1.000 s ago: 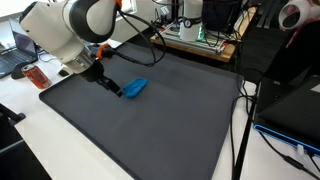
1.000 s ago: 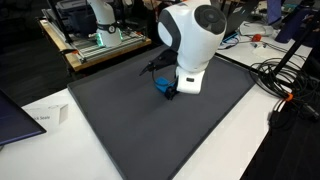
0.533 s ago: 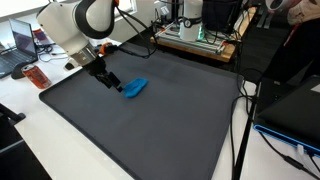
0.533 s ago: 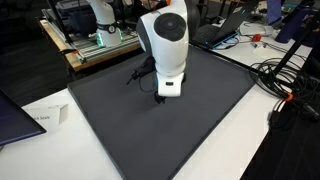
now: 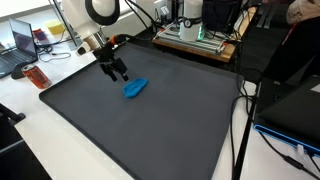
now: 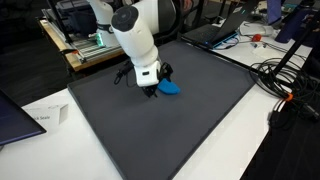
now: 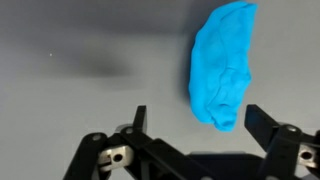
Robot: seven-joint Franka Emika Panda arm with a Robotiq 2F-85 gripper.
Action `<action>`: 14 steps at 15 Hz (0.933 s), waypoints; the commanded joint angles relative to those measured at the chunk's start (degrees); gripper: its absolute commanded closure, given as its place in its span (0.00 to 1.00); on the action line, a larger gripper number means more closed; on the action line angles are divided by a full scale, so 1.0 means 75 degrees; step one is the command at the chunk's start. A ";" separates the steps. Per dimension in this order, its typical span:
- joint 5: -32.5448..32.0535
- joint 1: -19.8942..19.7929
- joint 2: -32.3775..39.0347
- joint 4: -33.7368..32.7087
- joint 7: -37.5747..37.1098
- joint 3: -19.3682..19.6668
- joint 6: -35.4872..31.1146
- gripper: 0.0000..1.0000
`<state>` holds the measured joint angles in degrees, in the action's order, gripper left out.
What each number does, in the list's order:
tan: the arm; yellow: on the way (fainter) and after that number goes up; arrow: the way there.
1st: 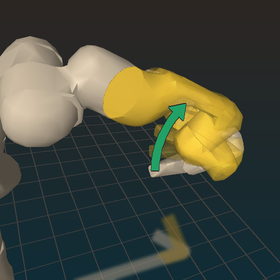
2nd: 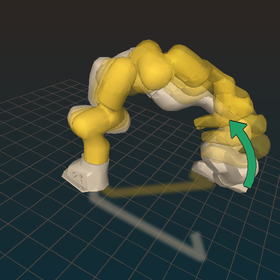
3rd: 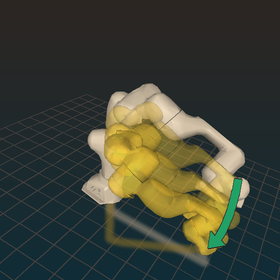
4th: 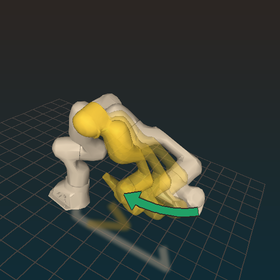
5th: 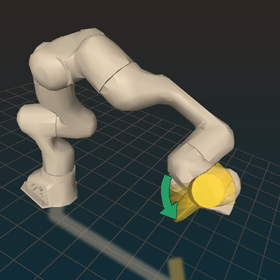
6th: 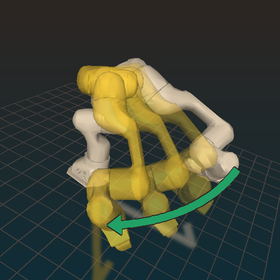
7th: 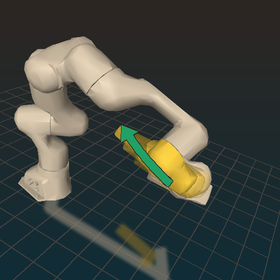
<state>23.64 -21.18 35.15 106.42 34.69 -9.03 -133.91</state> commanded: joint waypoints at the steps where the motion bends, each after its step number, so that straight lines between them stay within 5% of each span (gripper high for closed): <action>1: 0.1074 -0.0488 -0.0890 0.1399 0.1337 -0.0342 -0.0583 0.00; 9: 0.3101 -0.0313 -0.2001 0.3067 0.3494 0.0058 -0.1086 0.00; 14: 0.4654 0.0183 -0.2704 0.4179 0.4578 0.0321 -0.2403 0.00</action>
<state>51.70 -22.82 20.01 131.43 63.94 -8.20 -146.76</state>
